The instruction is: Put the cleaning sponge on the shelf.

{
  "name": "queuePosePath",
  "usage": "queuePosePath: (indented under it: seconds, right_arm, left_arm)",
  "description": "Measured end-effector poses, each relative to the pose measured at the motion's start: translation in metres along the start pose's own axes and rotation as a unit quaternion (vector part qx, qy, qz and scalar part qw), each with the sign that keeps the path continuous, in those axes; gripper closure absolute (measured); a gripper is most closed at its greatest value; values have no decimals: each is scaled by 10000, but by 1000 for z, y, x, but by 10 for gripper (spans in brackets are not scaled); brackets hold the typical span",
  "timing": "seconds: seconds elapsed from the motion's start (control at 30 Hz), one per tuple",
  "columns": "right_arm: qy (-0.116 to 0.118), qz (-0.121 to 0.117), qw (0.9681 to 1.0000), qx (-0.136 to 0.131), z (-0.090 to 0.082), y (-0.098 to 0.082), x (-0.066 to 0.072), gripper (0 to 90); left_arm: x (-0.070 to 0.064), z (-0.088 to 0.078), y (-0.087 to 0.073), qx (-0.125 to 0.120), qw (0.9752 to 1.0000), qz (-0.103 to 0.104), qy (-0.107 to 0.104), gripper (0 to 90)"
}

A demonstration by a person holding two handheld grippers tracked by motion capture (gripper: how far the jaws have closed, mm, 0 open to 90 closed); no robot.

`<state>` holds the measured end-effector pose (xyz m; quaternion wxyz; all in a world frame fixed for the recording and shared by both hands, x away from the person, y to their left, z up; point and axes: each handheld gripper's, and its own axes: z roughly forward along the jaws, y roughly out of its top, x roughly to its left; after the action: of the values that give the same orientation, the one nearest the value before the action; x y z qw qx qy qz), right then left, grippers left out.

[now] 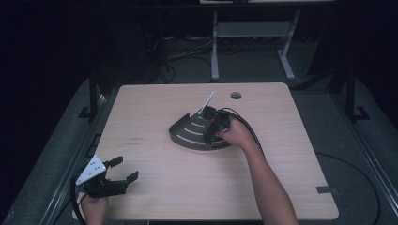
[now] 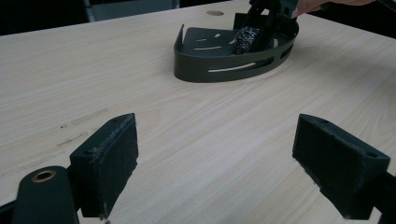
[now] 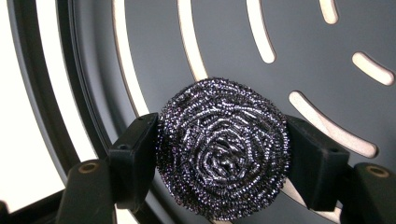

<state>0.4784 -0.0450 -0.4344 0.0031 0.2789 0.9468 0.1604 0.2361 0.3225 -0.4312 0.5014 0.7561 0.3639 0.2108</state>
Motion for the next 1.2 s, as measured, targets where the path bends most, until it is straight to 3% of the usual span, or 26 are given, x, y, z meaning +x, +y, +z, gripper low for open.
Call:
queuePosePath:
  seconds: [0.4, 1.2]
  right_arm:
    - [-101, 27, 9999, -92, -5, 0, 1, 214]
    - [-39, 90, 9994, -330, -25, -7, -5, 201]
  left_arm:
    - [0, 0, 0, 6, 10000, 8, 8, 137]
    - [1, 4, 0, 47, 10000, -29, 19, 137]
